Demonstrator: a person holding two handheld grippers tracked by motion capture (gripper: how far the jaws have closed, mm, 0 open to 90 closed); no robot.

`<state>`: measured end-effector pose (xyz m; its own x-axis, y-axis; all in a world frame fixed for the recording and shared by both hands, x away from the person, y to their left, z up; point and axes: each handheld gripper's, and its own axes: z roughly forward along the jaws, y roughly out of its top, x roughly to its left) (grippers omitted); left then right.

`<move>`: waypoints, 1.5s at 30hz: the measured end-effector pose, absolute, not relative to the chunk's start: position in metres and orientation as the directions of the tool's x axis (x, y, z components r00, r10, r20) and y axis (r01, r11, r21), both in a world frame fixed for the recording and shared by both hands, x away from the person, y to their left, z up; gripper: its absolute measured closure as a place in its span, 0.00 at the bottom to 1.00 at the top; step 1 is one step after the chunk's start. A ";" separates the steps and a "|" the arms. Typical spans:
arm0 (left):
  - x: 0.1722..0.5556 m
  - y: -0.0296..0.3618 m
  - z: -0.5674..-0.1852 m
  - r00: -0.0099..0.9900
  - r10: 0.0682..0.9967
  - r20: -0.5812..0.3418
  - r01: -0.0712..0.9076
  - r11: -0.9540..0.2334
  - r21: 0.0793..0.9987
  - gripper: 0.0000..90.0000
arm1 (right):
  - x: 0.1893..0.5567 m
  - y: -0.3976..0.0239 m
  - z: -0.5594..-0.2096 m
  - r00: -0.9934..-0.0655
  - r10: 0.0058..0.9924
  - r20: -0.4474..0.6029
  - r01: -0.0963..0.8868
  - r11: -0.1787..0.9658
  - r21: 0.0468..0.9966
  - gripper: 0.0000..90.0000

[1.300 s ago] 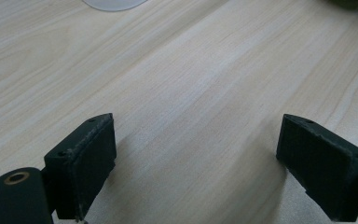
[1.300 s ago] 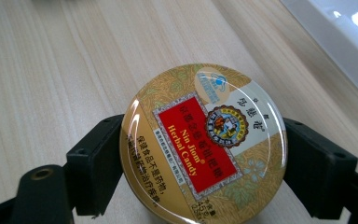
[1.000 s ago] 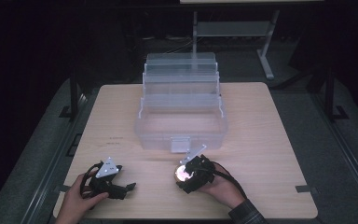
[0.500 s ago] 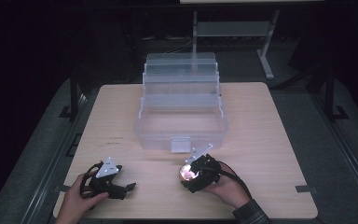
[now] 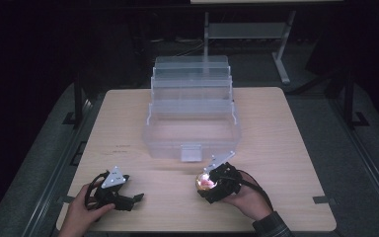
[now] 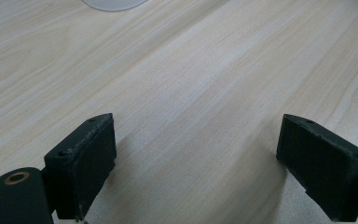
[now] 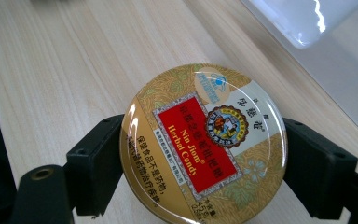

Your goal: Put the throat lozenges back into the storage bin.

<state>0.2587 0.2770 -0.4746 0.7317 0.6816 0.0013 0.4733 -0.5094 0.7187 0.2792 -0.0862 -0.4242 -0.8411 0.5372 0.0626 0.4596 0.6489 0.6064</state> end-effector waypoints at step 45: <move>0.259 0.277 -0.475 0.732 0.681 0.002 0.473 -0.510 0.719 0.12 | 0.284 -0.145 -0.409 -0.771 0.634 0.062 0.529 0.583 0.616 0.22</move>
<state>0.2587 0.2770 -0.4746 0.7321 0.6811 0.0020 0.4726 -0.5101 0.7187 0.2840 -0.1449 -0.4091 -0.7712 0.6335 0.0622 0.5290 0.5835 0.6162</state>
